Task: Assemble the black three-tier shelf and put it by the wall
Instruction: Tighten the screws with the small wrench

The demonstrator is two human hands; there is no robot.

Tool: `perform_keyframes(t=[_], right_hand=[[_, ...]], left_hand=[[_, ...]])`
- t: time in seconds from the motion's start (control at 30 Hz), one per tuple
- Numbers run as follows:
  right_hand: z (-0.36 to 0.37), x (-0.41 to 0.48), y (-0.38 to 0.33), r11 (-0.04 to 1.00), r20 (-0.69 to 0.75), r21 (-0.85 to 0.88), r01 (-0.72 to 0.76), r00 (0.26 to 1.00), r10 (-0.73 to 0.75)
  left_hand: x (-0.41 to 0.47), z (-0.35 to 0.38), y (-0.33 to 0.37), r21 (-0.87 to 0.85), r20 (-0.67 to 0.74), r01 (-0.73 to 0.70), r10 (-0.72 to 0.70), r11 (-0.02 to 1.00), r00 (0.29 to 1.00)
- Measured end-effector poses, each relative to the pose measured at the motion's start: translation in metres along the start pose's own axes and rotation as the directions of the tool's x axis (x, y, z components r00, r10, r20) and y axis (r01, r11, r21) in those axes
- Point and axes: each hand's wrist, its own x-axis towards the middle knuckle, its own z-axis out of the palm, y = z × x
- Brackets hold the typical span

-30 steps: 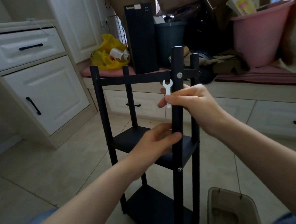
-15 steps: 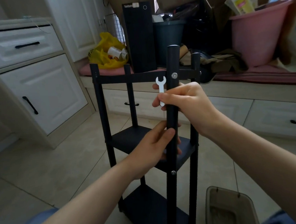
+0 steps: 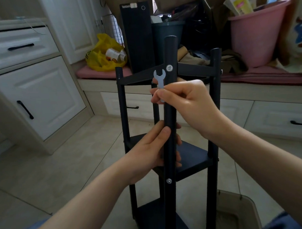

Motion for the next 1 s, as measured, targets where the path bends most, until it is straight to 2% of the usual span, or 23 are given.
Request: perform_keyframes(t=[0.2, 0.47, 0.7, 0.77, 0.9, 1.0], right_hand=[[0.002, 0.001, -0.002, 0.998, 0.047, -0.008, 0.056, 0.997, -0.056], [0.001, 0.006, -0.002, 0.999, 0.048, 0.031, 0.041, 0.998, -0.042], [-0.001, 0.006, 0.003, 0.996, 0.064, 0.087, 0.004, 0.998, -0.009], [0.000, 0.006, 0.007, 0.996, 0.014, 0.087, 0.004, 1.000, -0.005], [-0.001, 0.007, 0.017, 0.996, -0.180, 0.085, -0.027, 0.983, 0.042], [-0.001, 0.007, 0.021, 0.997, -0.209, 0.056, -0.044, 0.976, 0.055]], left_hand=[[0.000, 0.001, 0.007, -0.062, -0.006, -0.032, 0.032, 0.998, 0.999], [-0.002, -0.004, 0.011, -0.156, 0.043, -0.018, 0.025, 0.988, 0.999], [0.002, -0.003, 0.012, -0.117, -0.099, -0.066, 0.055, 0.991, 0.994], [0.003, -0.003, 0.011, -0.051, -0.161, -0.099, 0.090, 0.994, 0.983], [0.003, -0.004, 0.011, 0.050, -0.261, -0.132, 0.140, 0.990, 0.955], [0.002, -0.006, 0.014, 0.077, -0.290, -0.123, 0.141, 0.989, 0.947]])
